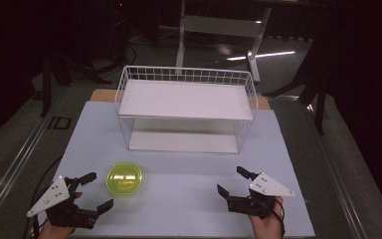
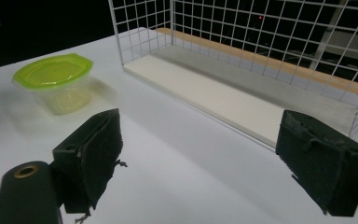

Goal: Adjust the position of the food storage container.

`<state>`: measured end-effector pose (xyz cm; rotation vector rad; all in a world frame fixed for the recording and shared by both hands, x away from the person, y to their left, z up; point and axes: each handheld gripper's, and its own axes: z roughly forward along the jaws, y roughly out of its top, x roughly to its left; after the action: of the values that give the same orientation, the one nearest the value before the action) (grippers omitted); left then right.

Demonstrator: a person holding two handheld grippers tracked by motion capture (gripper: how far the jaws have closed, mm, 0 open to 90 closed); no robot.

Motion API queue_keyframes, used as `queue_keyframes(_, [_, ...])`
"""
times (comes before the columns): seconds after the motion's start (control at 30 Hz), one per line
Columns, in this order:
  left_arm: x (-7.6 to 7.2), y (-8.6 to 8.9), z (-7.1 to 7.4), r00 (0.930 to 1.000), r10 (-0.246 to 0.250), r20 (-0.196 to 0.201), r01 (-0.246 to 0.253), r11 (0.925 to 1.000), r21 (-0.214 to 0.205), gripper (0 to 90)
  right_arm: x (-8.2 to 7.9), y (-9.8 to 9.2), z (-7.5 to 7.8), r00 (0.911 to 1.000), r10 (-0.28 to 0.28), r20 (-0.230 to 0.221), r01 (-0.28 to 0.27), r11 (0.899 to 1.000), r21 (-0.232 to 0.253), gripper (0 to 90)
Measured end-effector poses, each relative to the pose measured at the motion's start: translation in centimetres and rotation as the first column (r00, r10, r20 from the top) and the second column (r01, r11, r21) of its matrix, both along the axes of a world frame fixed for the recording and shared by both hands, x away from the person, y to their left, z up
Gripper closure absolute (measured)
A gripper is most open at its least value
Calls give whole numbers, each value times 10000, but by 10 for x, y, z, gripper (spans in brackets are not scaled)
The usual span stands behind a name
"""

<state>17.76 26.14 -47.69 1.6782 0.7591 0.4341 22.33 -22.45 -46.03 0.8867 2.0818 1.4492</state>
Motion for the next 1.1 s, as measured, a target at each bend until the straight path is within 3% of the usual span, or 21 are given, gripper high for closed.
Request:
queue_keyframes(0.3, [3, 3, 8, 9998, 186, 10, -186, 9994, -276, 2, -1, 0, 2, 10000, -95, 0, 95, 9999, 83, 142])
queue_keyframes(0.53, [9, 18, 15, 9981, 603, -113, -599, 9977, 304, 7, -2, 3, 3, 9999, -69, -114, 71, 9997, 225, 142])
queue_keyframes(0.67, [13, 28, 11, 9971, 726, -232, -711, 9956, 615, 169, -2, 4, 3, 9999, -25, -124, 28, 9997, 241, 142])
queue_keyframes(0.73, [14, 33, 8, 9958, 875, -267, -854, 9937, 726, 183, -2, 5, 2, 9999, 3, -123, 0, 9998, 207, 142])
queue_keyframes(0.77, [14, 36, 7, 9951, 960, -241, -938, 9923, 808, 319, -2, 5, 2, 9999, 10, -130, -8, 9998, 203, 142])
queue_keyframes(0.87, [14, 44, 2, 9943, 1027, -272, -994, 9894, 1055, 514, -2, 6, 2, 9998, 41, -189, -36, 9996, 265, 142])
queue_keyframes(0.9, [14, 47, -1, 9938, 1070, -301, -1024, 9867, 1259, 531, -2, 6, 2, 9998, 48, -195, -43, 9996, 285, 143])
queue_keyframes(0.93, [15, 49, -3, 9938, 1035, -417, -964, 9845, 1467, 620, -2, 6, 2, 9998, 44, -171, -39, 9996, 285, 142])
queue_keyframes(1.1, [22, 48, -19, 9873, 984, -1247, -649, 9663, 2490, 847, -2, 6, 2, 9996, 115, -251, -104, 9991, 422, 143])
